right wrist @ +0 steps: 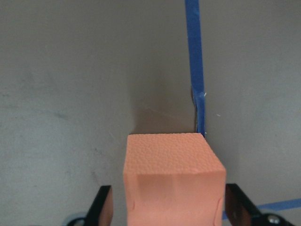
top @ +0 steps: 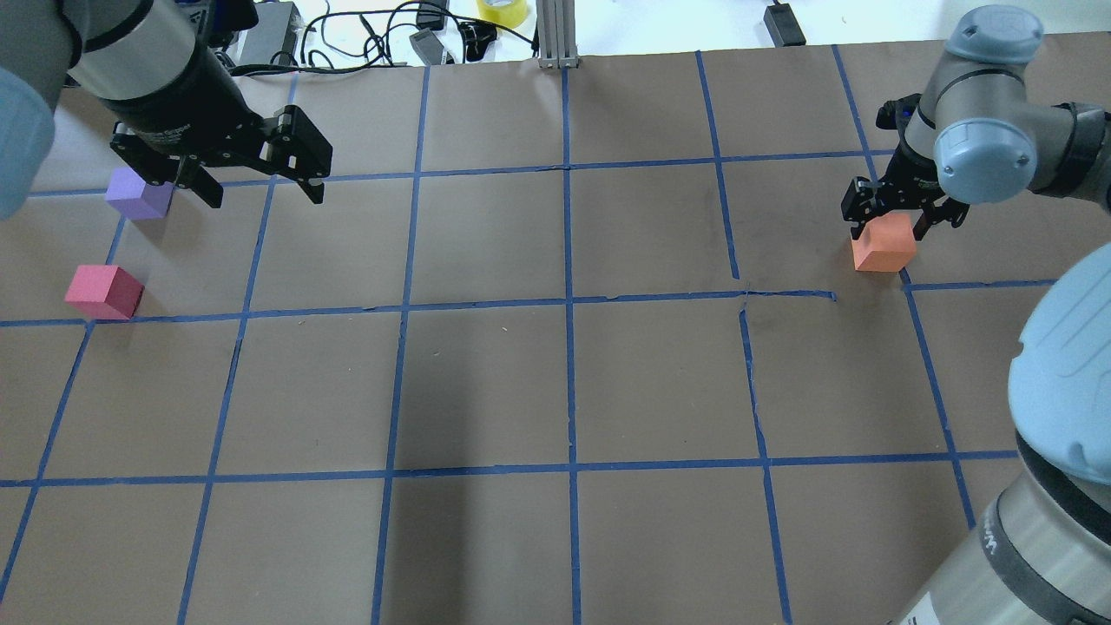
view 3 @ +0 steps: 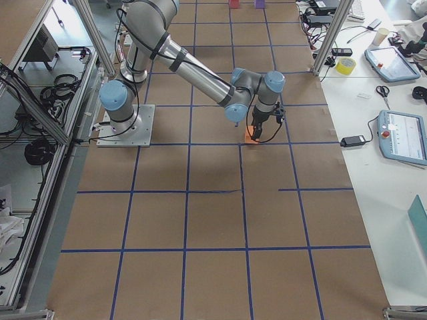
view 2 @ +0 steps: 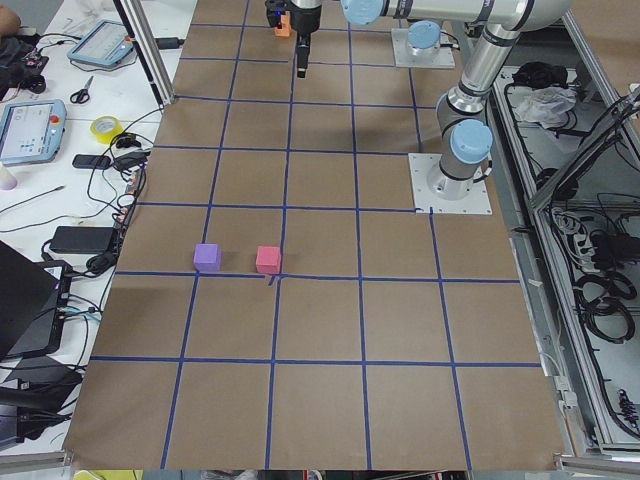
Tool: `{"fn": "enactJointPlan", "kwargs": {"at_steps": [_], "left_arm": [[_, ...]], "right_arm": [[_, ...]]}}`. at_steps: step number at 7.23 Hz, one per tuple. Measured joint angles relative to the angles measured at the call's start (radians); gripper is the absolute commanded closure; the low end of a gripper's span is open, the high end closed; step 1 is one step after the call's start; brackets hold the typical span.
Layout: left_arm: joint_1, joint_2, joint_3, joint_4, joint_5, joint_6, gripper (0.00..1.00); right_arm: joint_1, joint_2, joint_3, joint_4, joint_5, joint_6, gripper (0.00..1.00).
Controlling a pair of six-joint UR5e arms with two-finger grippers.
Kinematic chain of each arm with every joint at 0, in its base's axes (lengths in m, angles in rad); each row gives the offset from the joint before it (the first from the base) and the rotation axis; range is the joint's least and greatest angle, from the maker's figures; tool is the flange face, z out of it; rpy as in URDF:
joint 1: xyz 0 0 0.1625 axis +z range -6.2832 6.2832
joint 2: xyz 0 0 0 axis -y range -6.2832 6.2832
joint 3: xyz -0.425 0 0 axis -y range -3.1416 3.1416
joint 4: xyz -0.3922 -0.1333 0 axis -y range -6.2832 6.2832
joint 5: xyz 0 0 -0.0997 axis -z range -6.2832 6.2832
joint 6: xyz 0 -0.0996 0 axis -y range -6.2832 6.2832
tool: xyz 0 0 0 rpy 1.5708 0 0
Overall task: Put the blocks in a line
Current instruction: 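Carry the orange cube with the right gripper toward the table's middle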
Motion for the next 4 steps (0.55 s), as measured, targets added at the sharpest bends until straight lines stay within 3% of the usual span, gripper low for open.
{"fn": "enactJointPlan", "kwargs": {"at_steps": [1, 2, 4], "left_arm": [[0.0, 0.0, 0.0, 0.0, 0.0, 0.0, 0.0], [0.0, 0.0, 0.0, 0.0, 0.0, 0.001, 0.0], [0.0, 0.0, 0.001, 0.0, 0.0, 0.0, 0.0]], "right_arm": [[0.0, 0.0, 0.0, 0.0, -0.002, -0.008, 0.75], [0.0, -0.003, -0.005, 0.0, 0.001, -0.012, 0.81], [0.009, -0.017, -0.022, 0.002, 0.009, -0.012, 0.81]]}}
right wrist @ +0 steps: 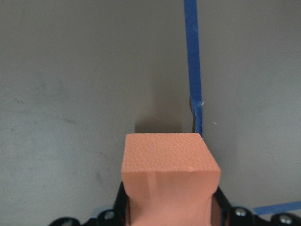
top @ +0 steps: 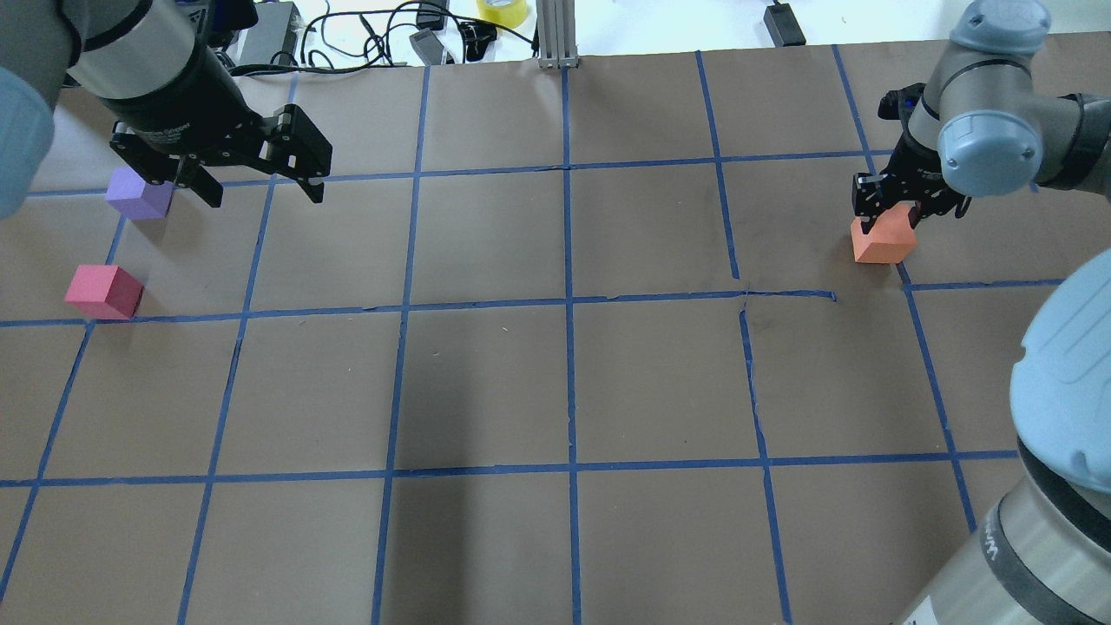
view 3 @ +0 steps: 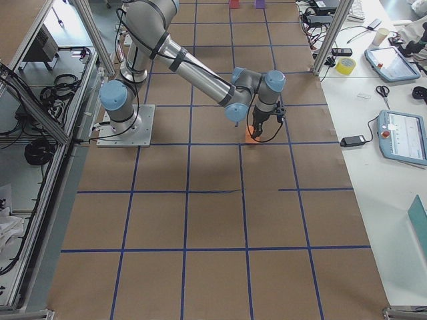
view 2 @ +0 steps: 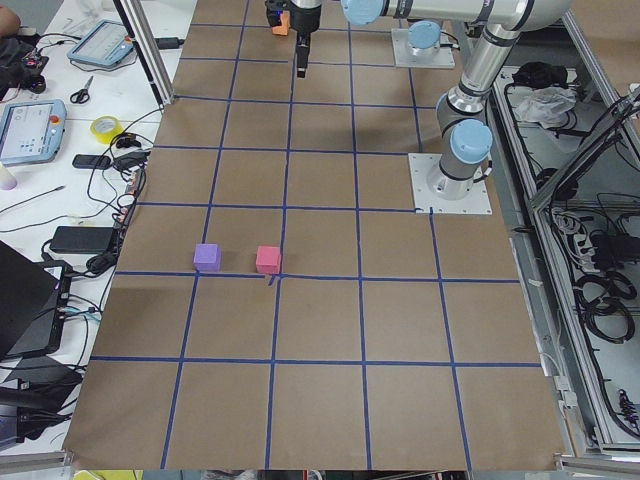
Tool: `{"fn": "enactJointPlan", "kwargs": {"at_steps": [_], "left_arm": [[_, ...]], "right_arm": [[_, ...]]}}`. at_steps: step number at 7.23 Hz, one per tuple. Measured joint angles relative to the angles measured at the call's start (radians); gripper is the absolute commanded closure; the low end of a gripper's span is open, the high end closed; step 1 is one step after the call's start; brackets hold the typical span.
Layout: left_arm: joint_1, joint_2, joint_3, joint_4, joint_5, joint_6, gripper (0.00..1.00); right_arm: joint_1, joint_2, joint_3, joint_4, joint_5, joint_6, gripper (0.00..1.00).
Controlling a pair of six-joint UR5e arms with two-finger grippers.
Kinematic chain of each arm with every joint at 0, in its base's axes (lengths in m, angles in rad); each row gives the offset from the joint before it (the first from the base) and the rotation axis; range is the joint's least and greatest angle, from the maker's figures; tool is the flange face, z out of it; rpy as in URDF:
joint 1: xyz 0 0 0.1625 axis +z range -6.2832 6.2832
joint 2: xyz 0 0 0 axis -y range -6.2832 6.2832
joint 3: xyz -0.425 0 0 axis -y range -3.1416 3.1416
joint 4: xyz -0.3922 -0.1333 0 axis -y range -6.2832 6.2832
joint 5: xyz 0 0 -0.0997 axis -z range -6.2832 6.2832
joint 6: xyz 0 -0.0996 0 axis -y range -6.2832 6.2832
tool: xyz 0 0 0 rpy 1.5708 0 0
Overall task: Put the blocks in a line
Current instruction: 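Carry the orange cube with the right gripper toward the table's middle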
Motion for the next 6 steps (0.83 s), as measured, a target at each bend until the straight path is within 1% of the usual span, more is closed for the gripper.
{"fn": "enactJointPlan", "kwargs": {"at_steps": [1, 2, 4, 6], "left_arm": [[0.0, 0.0, 0.0, 0.0, 0.0, 0.0, 0.0], [0.0, 0.0, 0.0, 0.0, 0.0, 0.0, 0.0], [0.0, 0.0, 0.0, 0.0, 0.0, 0.0, 0.0], [0.0, 0.001, -0.001, 0.0, 0.0, 0.0, 0.0]], "right_arm": [[0.024, -0.008, -0.021, 0.002, 0.002, 0.0, 0.81], [0.073, -0.01, -0.06, 0.005, 0.009, 0.002, 0.81], [0.206, 0.013, -0.163, 0.006, 0.027, 0.017, 0.81], [0.316, 0.04, -0.223, 0.006, 0.033, 0.083, 0.81]]}}
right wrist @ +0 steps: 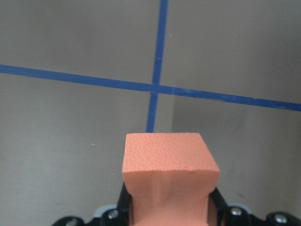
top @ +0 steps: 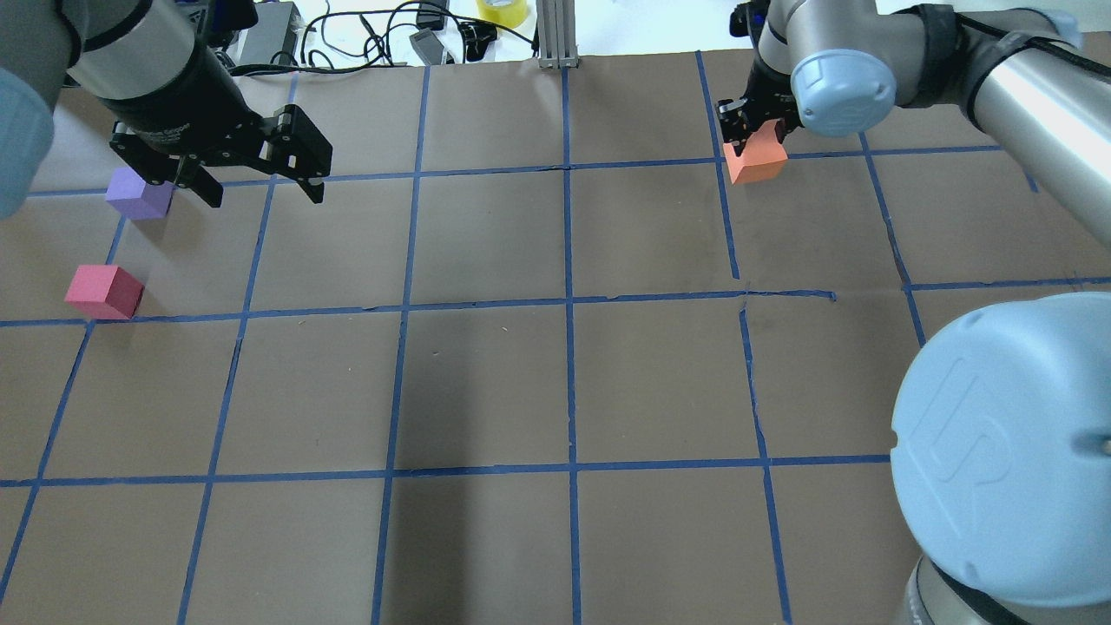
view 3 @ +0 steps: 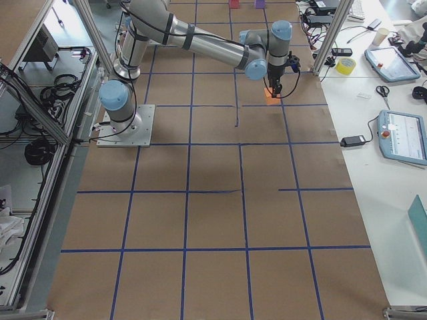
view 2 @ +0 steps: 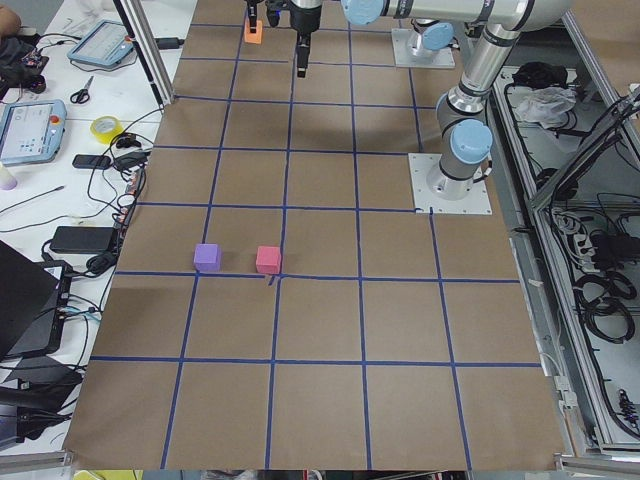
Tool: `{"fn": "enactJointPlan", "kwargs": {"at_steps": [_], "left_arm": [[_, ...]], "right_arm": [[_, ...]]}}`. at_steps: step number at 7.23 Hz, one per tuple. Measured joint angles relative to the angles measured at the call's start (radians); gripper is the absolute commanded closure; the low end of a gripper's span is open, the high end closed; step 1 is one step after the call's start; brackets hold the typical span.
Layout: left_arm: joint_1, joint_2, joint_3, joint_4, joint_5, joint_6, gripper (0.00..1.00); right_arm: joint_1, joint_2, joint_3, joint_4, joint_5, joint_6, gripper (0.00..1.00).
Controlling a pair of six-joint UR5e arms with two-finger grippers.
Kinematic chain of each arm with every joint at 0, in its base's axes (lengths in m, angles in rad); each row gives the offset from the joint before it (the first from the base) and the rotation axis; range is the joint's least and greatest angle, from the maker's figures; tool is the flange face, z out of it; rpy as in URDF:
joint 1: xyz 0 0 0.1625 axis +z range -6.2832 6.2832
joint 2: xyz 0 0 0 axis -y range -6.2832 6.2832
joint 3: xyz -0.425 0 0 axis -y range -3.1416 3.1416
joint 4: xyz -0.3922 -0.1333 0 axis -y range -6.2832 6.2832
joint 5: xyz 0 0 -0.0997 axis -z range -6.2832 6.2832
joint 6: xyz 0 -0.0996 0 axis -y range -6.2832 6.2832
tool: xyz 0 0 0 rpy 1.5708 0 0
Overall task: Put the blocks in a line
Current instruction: 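Carry the orange cube with the right gripper toward the table's middle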
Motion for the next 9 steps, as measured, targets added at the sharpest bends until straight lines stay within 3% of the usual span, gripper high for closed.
{"fn": "enactJointPlan", "kwargs": {"at_steps": [6, 9], "left_arm": [[0.0, 0.0, 0.0, 0.0, 0.0, 0.001, 0.0], [0.0, 0.0, 0.0, 0.0, 0.0, 0.001, 0.0]], "right_arm": [[0.263, 0.119, -0.129, -0.001, 0.025, 0.346, 0.8], [0.345, 0.156, -0.187, 0.05, 0.027, 0.467, 0.79]]}}
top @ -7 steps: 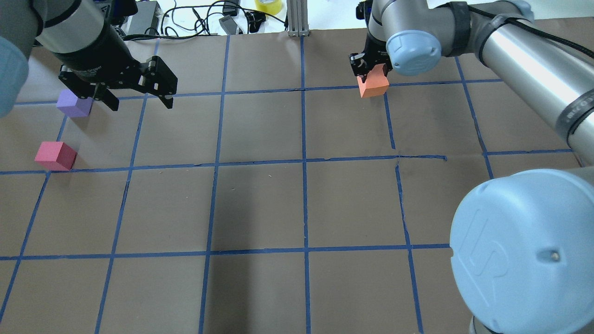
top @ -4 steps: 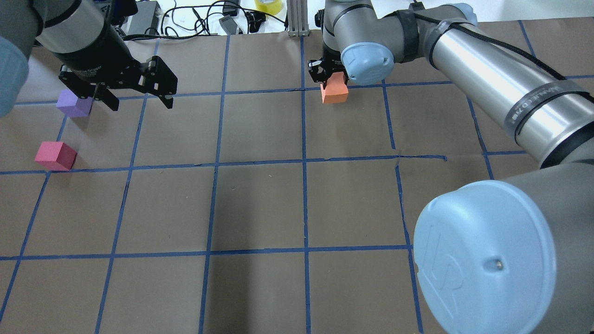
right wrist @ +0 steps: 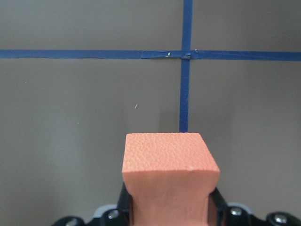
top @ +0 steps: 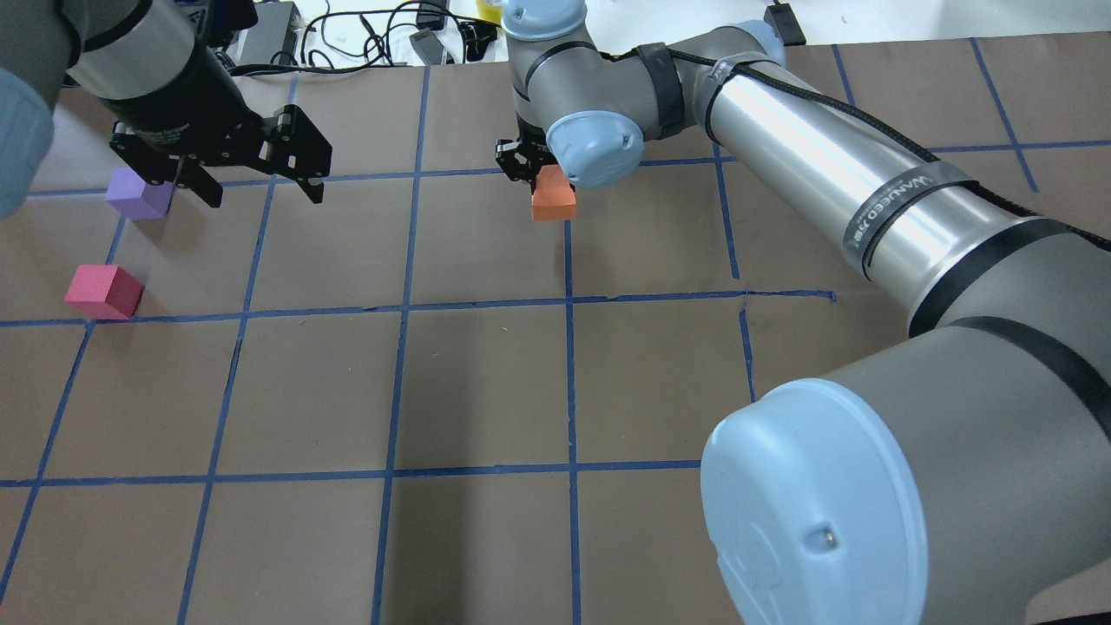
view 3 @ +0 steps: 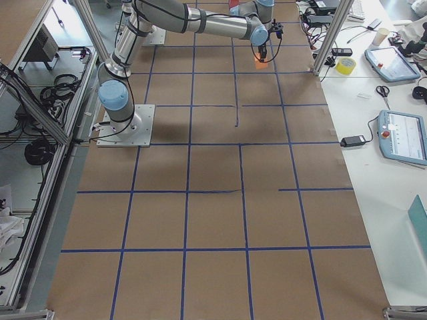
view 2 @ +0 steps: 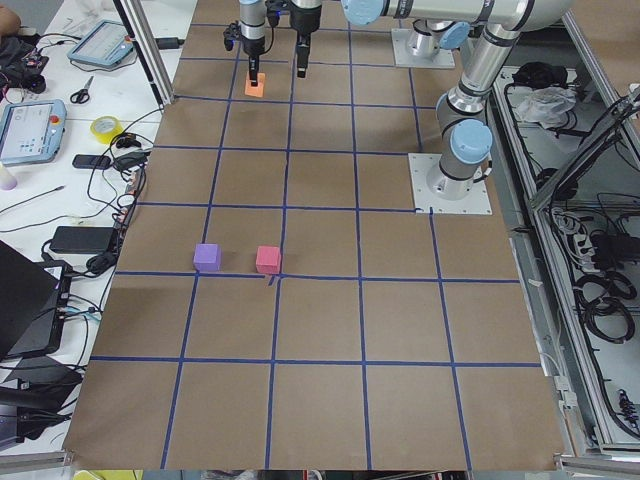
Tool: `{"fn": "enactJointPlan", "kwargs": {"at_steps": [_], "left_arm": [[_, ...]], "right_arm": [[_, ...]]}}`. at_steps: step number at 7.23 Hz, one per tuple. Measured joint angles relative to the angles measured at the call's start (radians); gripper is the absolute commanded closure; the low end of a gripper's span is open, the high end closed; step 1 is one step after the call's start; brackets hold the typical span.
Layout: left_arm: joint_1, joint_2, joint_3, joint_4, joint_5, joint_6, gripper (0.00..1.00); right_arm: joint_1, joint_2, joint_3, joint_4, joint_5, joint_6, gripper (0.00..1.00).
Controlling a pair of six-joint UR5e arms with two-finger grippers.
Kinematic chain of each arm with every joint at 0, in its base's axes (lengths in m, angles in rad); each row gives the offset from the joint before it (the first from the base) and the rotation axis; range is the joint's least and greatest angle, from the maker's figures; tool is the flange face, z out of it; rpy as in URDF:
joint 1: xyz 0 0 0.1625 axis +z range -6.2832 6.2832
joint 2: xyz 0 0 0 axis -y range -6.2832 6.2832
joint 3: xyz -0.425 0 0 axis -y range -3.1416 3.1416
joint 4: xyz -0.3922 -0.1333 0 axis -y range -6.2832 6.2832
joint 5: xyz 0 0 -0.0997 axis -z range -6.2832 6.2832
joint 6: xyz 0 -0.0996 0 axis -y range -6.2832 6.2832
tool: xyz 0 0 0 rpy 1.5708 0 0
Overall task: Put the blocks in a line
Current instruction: 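Carry the orange cube with the right gripper toward the table's middle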
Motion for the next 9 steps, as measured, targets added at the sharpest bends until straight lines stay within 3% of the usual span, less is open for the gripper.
{"fn": "enactJointPlan", "kwargs": {"at_steps": [5, 8, 9], "left_arm": [[0.0, -0.001, 0.001, 0.0, -0.005, -0.001, 0.0], [0.0, -0.002, 0.002, 0.0, -0.004, -0.001, 0.0], [0.0, -0.001, 0.001, 0.0, -0.003, -0.001, 0.0]], "right_arm": [[0.016, 0.079, -0.069, 0.098, 0.011, 0.02, 0.75], [0.019, 0.085, -0.064, 0.122, 0.007, 0.016, 0.7], [0.02, 0.085, -0.063, 0.126, 0.009, 0.018, 0.64]]}}
